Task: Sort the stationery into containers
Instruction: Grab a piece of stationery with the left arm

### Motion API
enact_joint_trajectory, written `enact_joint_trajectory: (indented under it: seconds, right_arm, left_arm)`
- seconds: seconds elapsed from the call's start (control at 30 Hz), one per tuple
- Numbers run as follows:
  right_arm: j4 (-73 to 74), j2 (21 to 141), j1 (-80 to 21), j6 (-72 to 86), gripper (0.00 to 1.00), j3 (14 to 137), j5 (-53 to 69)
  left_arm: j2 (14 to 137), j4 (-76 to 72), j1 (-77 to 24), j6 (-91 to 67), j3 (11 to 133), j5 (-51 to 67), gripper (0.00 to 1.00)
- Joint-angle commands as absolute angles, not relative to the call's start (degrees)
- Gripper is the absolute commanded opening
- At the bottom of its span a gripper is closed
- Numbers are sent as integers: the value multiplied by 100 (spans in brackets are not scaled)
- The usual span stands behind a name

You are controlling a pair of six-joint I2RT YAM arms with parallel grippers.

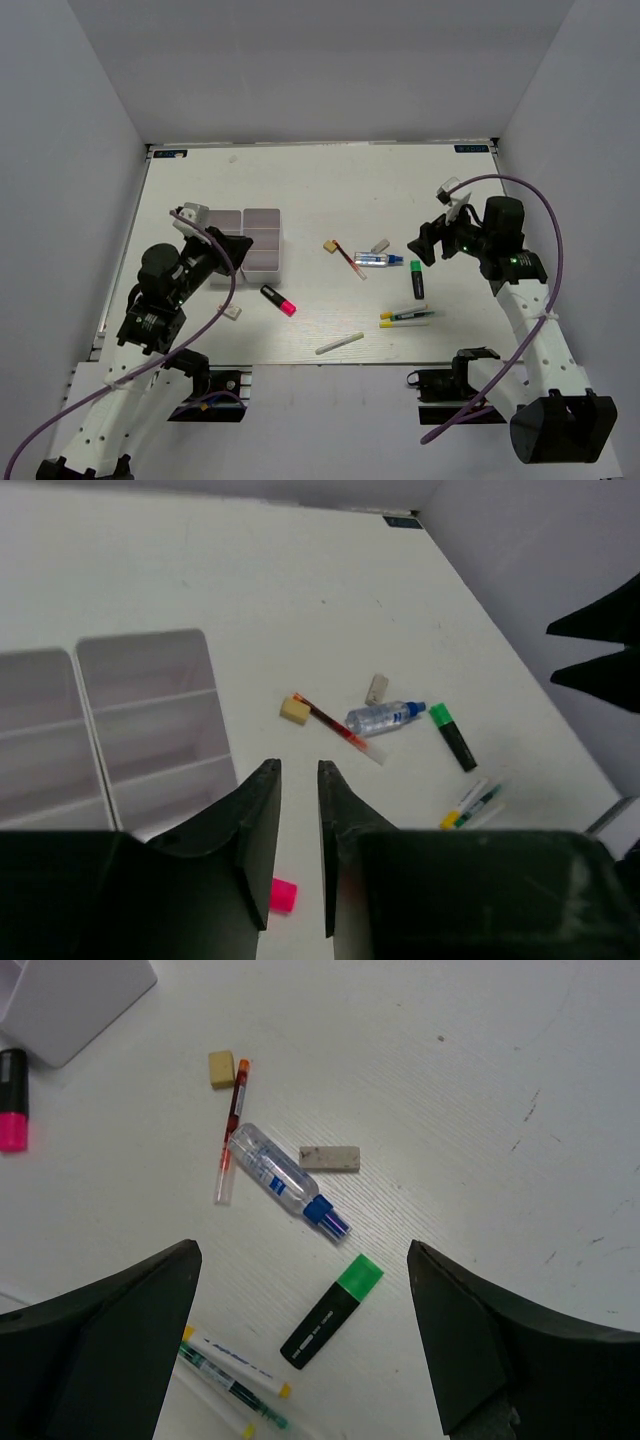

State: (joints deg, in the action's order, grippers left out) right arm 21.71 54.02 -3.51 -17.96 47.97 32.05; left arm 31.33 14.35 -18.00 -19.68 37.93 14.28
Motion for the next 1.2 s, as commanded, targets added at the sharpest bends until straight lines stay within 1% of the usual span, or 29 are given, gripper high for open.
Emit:
enact_joint_trajectory:
  seconds: [0.0,0.13,0.2,0.23,0.33,0.5,0.53,0.57,0.6,0.63,0.67,0.7,0.83,0.97,1.17]
  right_arm:
    - [2487,5142,-378,-2390,90,4966,3122]
    - [2417,5124,-378,-2417,90,4825,2628]
    - [2469,5124,-387,-2513,90,4825,2584]
    - [2444,5133,-378,-2522,90,4825,2549]
    - [2575,5107,-404,-2706,90,4878,2820]
    - [2225,4931,-396,-2514,90,4711,2769]
    - [2163,4896,-396,-2496,78,4641,2769]
    - [2075,4869,-387,-2487,72,4588,2786]
    - [2074,4826,-387,-2479,68,4562,2812]
    - [2057,4799,-387,-2470,61,4518,2830]
    - [2039,4773,-378,-2461,59,4526,2839]
    - [2030,4738,-404,-2452,58,4509,2839]
    - [1978,4579,-378,-2408,58,4465,2909]
    - [1899,4369,-369,-2312,60,4421,2927]
    - [1837,4140,-369,-2276,62,4368,2953]
  left_arm:
    - [3383,2202,-1889,-2785,3788,1257,34]
    - [3700,3154,-1890,-3295,3841,968,58]
    - [3700,3418,-1890,-3610,3841,818,65]
    - [3700,3680,-1890,-3708,3841,756,72]
    - [3700,4138,-1890,-4138,3841,564,75]
    - [4051,5052,-1890,-4859,3841,-236,76]
    - [4130,5236,-1890,-5139,3841,-559,75]
    - [4279,5534,-1890,-5263,3841,-780,72]
    - [4341,5668,-1890,-5360,3963,-869,72]
    - [4342,5730,-1890,-5579,3964,-931,68]
    - [4342,5730,-1890,-5651,3886,-984,68]
    - [4272,5643,-1890,-5704,3824,-984,65]
    - [4429,5363,-1890,-5977,3456,-984,63]
    - [4631,5045,-1890,-6230,3051,-984,63]
    - [4755,4966,-1942,-6345,2988,-1247,66]
